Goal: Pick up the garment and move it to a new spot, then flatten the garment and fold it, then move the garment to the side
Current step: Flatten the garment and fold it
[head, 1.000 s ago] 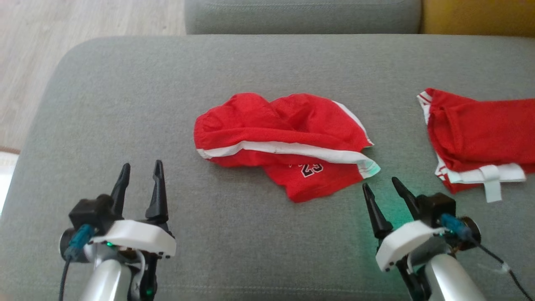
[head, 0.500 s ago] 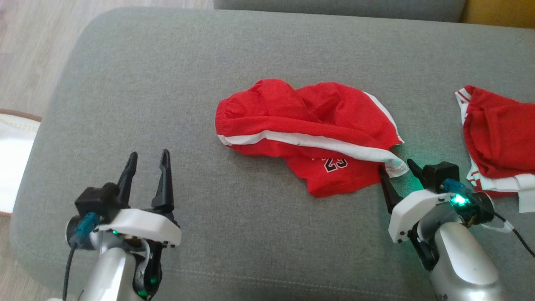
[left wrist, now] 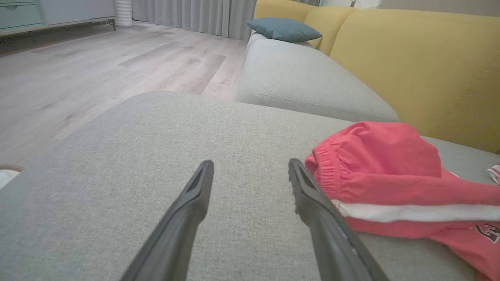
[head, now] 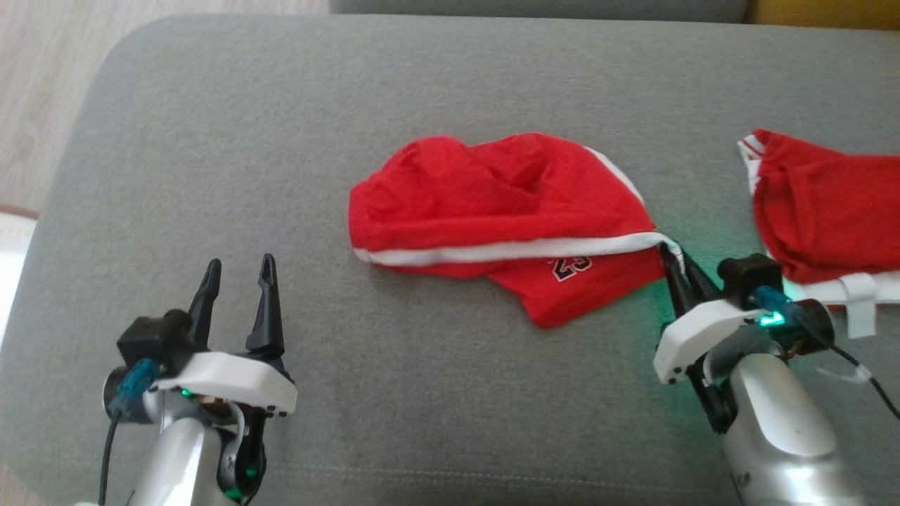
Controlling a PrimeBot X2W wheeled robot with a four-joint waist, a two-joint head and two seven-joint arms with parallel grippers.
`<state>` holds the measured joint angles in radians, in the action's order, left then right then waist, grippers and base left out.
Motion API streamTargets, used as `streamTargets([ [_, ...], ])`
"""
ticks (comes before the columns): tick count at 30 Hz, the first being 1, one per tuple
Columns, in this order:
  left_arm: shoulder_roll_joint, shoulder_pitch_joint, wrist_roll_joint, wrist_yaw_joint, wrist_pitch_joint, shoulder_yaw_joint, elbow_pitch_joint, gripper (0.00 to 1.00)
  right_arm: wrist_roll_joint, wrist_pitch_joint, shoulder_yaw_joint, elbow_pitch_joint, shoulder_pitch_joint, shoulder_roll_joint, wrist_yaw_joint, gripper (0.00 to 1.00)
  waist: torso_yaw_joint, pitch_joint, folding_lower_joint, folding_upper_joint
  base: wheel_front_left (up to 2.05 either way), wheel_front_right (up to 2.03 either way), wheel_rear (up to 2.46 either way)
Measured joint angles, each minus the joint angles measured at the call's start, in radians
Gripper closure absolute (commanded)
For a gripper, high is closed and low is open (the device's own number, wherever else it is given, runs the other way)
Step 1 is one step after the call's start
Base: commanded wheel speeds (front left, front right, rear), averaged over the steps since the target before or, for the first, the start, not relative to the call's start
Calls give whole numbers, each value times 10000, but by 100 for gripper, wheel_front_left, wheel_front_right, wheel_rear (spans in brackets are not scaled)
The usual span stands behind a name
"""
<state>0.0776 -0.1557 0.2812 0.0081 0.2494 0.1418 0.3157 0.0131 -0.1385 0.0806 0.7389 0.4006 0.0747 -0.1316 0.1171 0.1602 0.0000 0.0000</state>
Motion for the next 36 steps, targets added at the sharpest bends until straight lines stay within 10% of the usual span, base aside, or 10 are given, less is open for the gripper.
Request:
streamTargets([
  [17, 17, -490, -525, -1231, -4, 1356, 1710, 0, -322, 698, -1174, -861, -287, -38, 0, 100, -759, -6, 0, 0, 0, 0, 0],
  [36, 163, -2377, 357, -1392, -25, 3963, 3910, 0, -322, 1149, -759, -1430, -251, -96, 0, 100, -1316, 455, 0, 0, 0, 0, 0],
])
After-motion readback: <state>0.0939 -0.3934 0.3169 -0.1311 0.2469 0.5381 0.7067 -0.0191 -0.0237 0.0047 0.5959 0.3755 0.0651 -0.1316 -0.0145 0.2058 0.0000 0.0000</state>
